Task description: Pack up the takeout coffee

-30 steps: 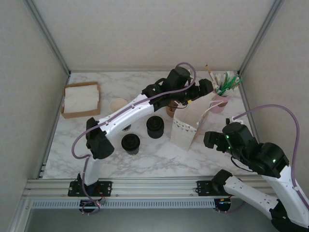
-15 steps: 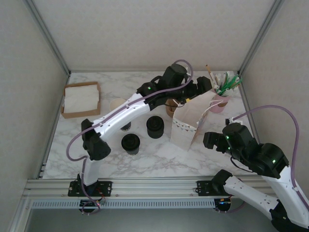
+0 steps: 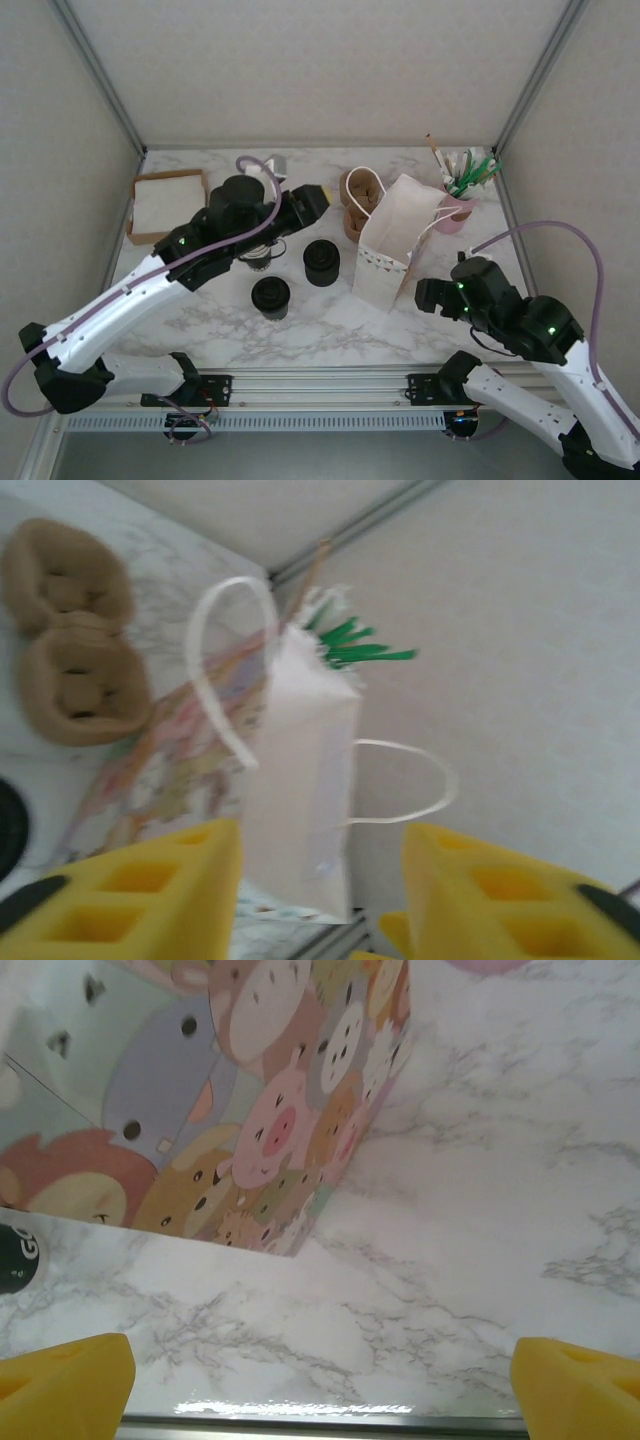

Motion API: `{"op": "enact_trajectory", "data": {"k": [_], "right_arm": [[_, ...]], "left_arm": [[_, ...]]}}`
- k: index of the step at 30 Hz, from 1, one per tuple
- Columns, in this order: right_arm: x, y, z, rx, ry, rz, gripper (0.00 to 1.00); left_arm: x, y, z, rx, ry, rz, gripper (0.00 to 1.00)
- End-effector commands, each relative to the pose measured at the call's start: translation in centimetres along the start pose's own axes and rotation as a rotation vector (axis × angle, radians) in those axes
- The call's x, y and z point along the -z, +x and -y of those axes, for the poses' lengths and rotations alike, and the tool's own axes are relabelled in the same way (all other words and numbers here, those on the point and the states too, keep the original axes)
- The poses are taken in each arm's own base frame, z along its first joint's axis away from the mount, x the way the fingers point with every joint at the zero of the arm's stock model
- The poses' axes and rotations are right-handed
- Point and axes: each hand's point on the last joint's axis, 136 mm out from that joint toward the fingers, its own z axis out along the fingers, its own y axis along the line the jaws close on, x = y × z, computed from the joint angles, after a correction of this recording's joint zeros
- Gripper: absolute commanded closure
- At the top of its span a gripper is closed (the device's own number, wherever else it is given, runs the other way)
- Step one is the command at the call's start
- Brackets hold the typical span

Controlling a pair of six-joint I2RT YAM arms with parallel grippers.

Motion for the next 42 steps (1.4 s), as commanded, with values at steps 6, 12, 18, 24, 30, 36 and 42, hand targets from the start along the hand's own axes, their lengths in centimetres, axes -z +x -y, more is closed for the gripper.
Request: {"op": "enact_trajectory", "data": {"k": [6, 12, 18, 24, 30, 36, 42], "right_arm": [[-4.2, 1.7, -3.8, -0.118, -0.232, 0.014, 0.09], [-6.1, 1.5, -2.6, -0.169, -0.187, 0.089, 0.13], [-7.0, 0.7, -0.9, -0.166, -0.068, 0.14, 0.15], [-6.4, 0.1, 0.7, -0.155, 0.026, 0.165, 0.16], [-5.4, -0.1, 2.7, -0.141, 0.14, 0.171, 0.16], [-4.2, -0.3, 4.2, -0.158, 0.223, 0.17, 0.16], [-3.1, -0.5, 5.1, -0.192, 0.289, 0.163, 0.15]], "left_arm": [[-5.9, 6.1, -7.4, 0.058, -0.121, -0.155, 0.77], [-8.9, 8.4, -8.3, 0.066, -0.115, -0.229, 0.78], [-11.2, 10.3, -8.6, 0.063, -0.12, -0.286, 0.79], [-13.1, 12.3, -8.3, 0.066, -0.107, -0.335, 0.8], [-15.1, 14.3, -7.6, 0.066, -0.094, -0.383, 0.8], [-16.7, 15.7, -7.2, 0.068, -0.092, -0.414, 0.8], [-17.9, 16.8, -7.0, 0.072, -0.089, -0.443, 0.8]]}}
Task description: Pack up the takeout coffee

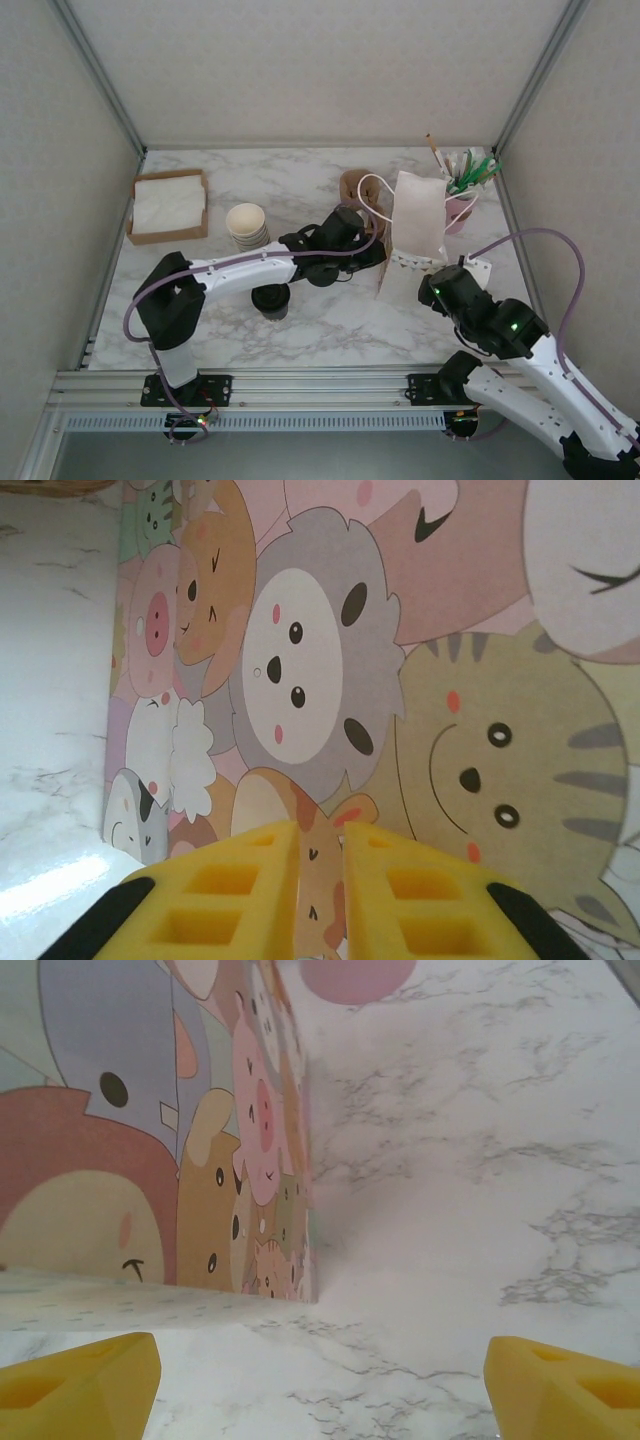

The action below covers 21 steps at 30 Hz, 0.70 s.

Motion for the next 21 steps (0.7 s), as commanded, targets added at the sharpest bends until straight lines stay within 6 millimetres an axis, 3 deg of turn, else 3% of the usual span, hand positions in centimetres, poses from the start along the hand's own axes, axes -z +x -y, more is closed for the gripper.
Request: {"op": "enact_trajectory", "data": {"k": [1, 11, 21], "right_arm": [[1.0, -0.9, 1.6, -0.036, 0.07, 0.026, 0.14], [4.0, -3.1, 1.2, -0.042, 0.006, 0.052, 0.11], [5.8, -4.3, 0.7, 0.0, -0.036, 0.05, 0.1]], "left_arm": [[-0.8, 0.4, 1.9, -0.005, 0.05, -0.021, 0.8], [-2.6, 0.9, 2.2, -0.001, 0.079, -0.033, 0.8], [-1.5, -0.2, -1.5, 0.048, 0.003, 0.031, 0.78]]}}
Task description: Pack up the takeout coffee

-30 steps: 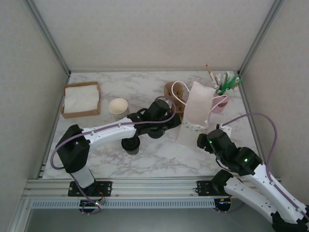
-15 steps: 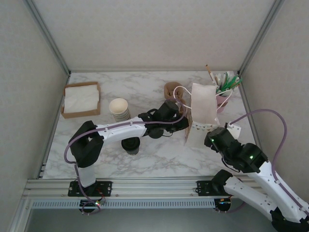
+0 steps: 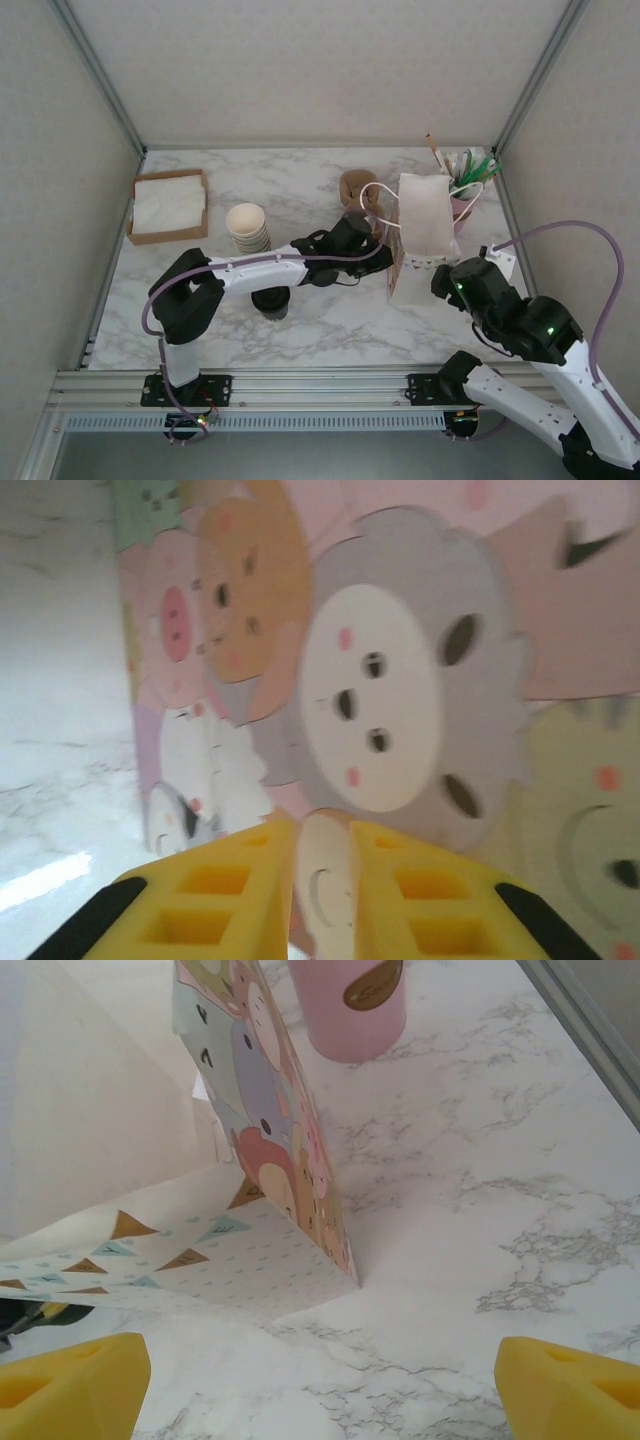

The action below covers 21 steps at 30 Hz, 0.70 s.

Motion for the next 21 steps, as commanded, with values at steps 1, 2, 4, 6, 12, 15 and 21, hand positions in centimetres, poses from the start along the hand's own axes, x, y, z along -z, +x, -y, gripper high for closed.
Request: {"op": "enact_trajectory", "data": {"k": [1, 2, 4, 6, 12, 15, 21], "right_arm": [[0.9, -0.6, 0.1, 0.033, -0.004, 0.001, 0.1], [1.0, -0.7, 0.0, 0.038, -0.01, 0.0, 0.1], [1.5, -1.2, -0.4, 0.044, -0.031, 0.005, 0.1], [1.9, -1.6, -1.0, 0.063, -0.061, 0.006, 0.09], [3.2, -2.6, -2.0, 0.099, -0.114, 0.013, 0.05], [3.5, -2.9, -2.3, 0.107, -0.128, 0.017, 0.04], [3.5, -2.9, -2.9, 0.125, -0.15, 0.009, 0.03]], "left_arm": [[1.0, -1.2, -0.3, 0.027, 0.001, 0.047, 0.78], [0.7, -1.2, -0.4, 0.028, 0.003, 0.044, 0.78], [0.0, -1.2, 0.0, 0.024, 0.009, 0.03, 0.78], [-0.8, -1.2, 0.6, 0.019, 0.026, 0.015, 0.78], [-3.6, -0.3, 1.9, 0.003, 0.054, -0.039, 0.78], [-4.4, -0.3, 2.4, -0.003, 0.061, -0.048, 0.78], [-5.6, -0.3, 2.9, -0.011, 0.074, -0.059, 0.78]]}}
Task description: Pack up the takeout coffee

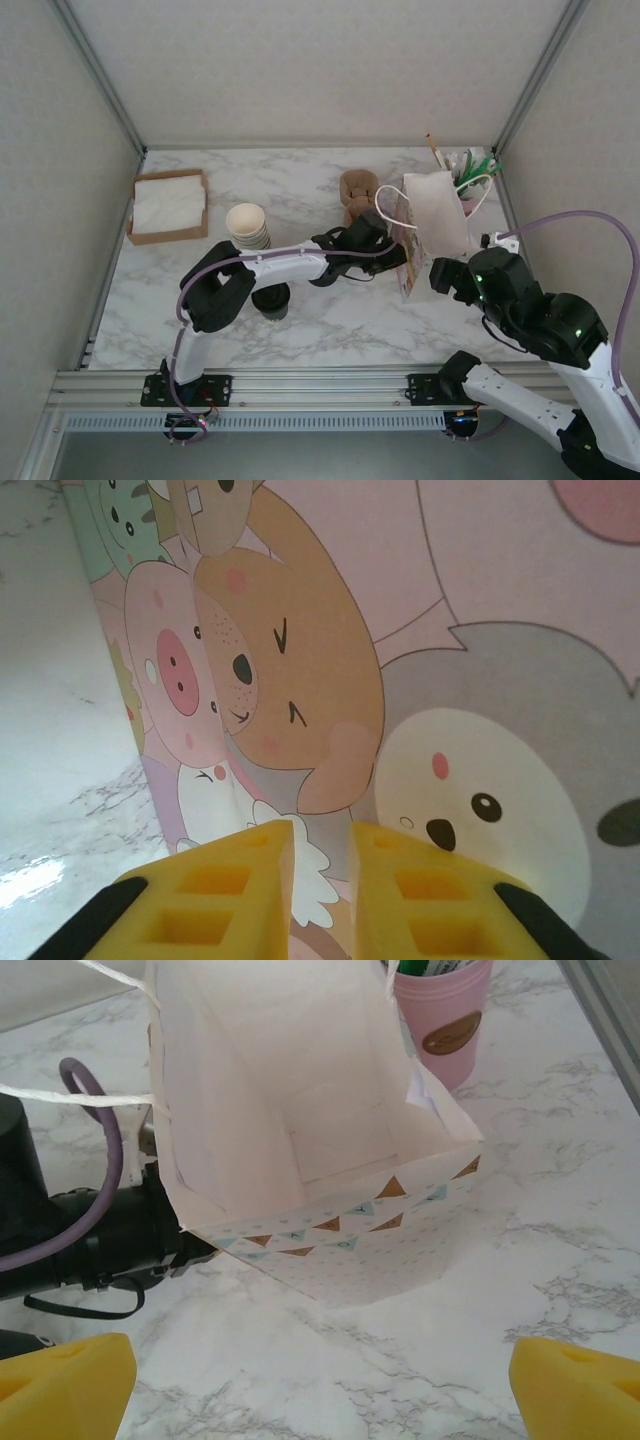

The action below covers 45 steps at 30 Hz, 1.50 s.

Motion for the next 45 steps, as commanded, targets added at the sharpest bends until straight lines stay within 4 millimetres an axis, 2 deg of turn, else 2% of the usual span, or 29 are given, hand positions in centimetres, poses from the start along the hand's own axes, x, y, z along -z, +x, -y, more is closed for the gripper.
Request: {"op": "enact_trajectory", "data": {"k": [1, 4, 7, 12, 16, 22, 28, 31, 35, 37, 41, 45], "right_arm": [[0.2, -0.4, -0.7, 0.024, -0.025, -0.002, 0.03], [0.1, -0.4, -1.2, 0.035, -0.047, -0.01, 0.02], [0.4, -0.6, -1.8, 0.048, -0.075, -0.012, 0.01], [1.5, -1.2, -2.9, 0.068, -0.155, 0.003, 0.01], [2.9, -2.2, -3.7, 0.071, -0.224, 0.037, 0.01], [4.9, -4.1, -6.0, 0.111, -0.328, 0.058, 0.01], [5.5, -6.2, -9.7, 0.158, -0.406, 0.026, 0.01], [4.9, -7.3, -12.2, 0.186, -0.442, -0.002, 0.01], [3.3, -8.7, -15.9, 0.218, -0.474, -0.05, 0.01], [2.2, -9.2, -17.8, 0.231, -0.481, -0.081, 0.03], [-0.8, -10.1, -20.7, 0.251, -0.448, -0.14, 0.11], [-3.8, -10.4, -23.3, 0.297, -0.382, -0.169, 0.16]], "left_arm": [[-0.7, 0.1, 1.9, -0.016, 0.047, -0.016, 0.78], [-0.7, 0.0, 1.9, -0.02, 0.043, -0.017, 0.78], [0.2, 0.0, 1.9, -0.024, 0.031, -0.005, 0.76], [2.6, 0.2, 1.6, -0.018, 0.015, 0.022, 0.66], [4.9, -0.1, 2.7, -0.026, 0.028, 0.051, 0.54], [10.0, -1.0, 4.7, -0.059, 0.047, 0.132, 0.37], [17.6, -2.4, 4.3, -0.109, 0.002, 0.301, 0.14], [22.5, -3.4, 3.7, -0.131, -0.026, 0.414, 0.01], [28.5, -4.3, 2.2, -0.151, -0.069, 0.56, 0.0], [31.0, -4.5, 1.4, -0.148, -0.071, 0.619, 0.0], [34.3, -4.7, -0.6, -0.131, -0.077, 0.697, 0.0], [35.9, -4.4, -2.2, -0.122, -0.09, 0.734, 0.0]]}}
